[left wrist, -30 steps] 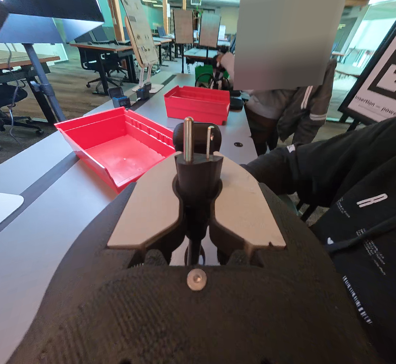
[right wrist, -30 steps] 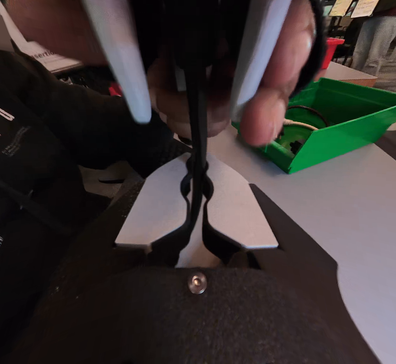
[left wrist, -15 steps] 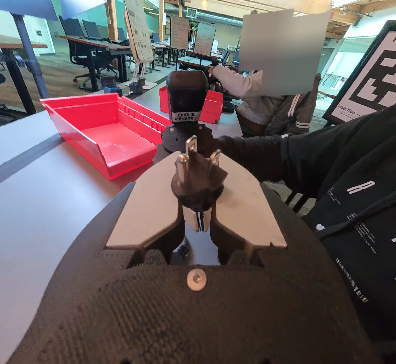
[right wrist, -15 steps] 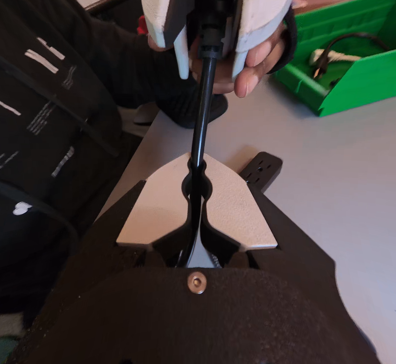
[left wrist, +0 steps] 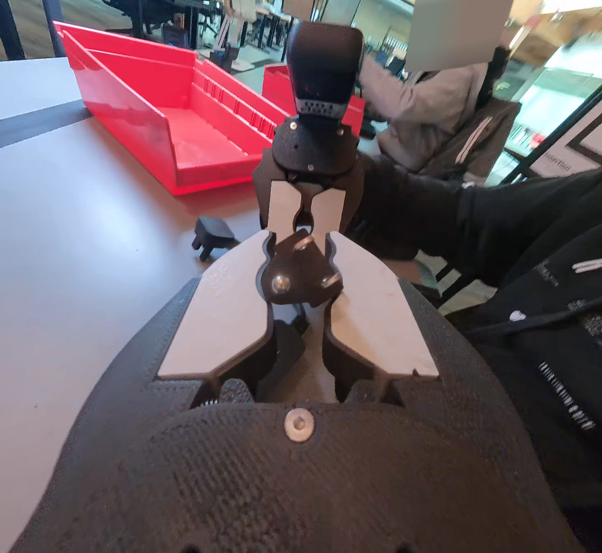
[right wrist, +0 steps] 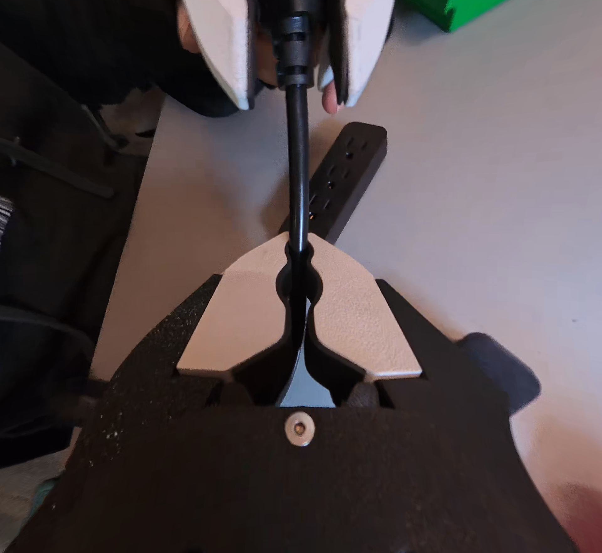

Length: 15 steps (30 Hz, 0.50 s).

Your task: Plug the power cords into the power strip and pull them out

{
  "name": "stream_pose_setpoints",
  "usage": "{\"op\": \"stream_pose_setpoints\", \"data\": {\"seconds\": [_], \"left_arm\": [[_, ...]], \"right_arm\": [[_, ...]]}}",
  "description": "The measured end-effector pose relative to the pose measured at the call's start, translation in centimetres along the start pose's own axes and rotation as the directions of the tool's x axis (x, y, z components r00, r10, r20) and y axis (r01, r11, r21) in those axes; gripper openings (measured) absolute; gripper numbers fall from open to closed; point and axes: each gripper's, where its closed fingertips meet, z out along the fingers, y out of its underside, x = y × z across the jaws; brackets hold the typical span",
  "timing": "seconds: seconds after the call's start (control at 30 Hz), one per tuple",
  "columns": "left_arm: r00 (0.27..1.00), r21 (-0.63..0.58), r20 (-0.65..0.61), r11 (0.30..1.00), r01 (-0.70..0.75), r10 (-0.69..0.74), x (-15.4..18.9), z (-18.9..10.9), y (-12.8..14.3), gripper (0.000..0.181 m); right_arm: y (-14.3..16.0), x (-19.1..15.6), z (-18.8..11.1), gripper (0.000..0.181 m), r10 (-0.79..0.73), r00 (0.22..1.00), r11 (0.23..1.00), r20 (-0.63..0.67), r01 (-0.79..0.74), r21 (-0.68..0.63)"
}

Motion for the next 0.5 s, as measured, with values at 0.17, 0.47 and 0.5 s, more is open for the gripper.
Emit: {"op": "stream_pose_setpoints", "data": {"seconds": [0.17,0.47,0.5], "left_arm": [[0.957,-0.156,0.150,0.961,-0.227,0.250,-1.1,-2.3,-0.1,0.045],[0.642,-0.540,0.225,0.642,-0.544,0.733,-2.7,-5.2,1.3,0.050],[0.601,-0.573,0.209,0.594,-0.564,0.772,-2.7,-5.2,1.4,0.049]], "right_arm": [[0.3,0.6,0.3,0.002,0.056,0.997,0.997,-0.048,-0.059,-0.053],[1.2,1.1,0.7,0.002,0.063,0.993,0.984,-0.099,-0.078,-0.161],[1.4,1.2,0.8,0.002,0.063,0.992,0.981,-0.107,-0.082,-0.176]]}}
